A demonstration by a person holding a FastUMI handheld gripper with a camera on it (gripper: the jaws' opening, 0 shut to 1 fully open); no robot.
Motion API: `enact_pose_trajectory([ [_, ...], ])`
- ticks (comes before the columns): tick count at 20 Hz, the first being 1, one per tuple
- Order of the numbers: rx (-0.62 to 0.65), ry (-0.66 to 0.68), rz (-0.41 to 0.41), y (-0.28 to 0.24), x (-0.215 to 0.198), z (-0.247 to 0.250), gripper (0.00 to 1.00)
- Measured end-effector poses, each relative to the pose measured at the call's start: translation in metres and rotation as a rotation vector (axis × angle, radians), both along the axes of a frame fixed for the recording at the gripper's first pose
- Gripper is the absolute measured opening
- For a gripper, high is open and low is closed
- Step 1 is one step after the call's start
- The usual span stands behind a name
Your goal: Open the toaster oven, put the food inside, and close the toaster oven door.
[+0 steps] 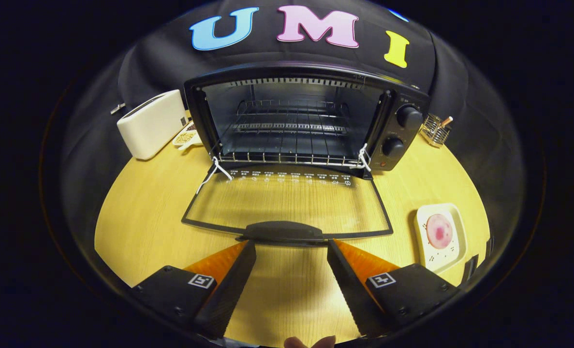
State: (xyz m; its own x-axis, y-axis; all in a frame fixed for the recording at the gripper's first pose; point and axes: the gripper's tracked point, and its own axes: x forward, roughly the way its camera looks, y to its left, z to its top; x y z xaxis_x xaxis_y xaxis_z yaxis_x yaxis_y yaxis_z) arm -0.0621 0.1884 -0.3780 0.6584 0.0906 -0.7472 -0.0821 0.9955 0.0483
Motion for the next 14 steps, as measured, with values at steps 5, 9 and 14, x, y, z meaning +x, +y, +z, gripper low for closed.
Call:
enact_pose_trajectory([
  [5,0.042,-0.028,0.064,-0.016,-0.007,0.024,0.99],
  [9,0.092,-0.026,0.099,-0.044,-0.013,0.046,0.99],
  [14,0.107,-0.002,0.134,-0.104,-0.02,0.064,0.99],
])
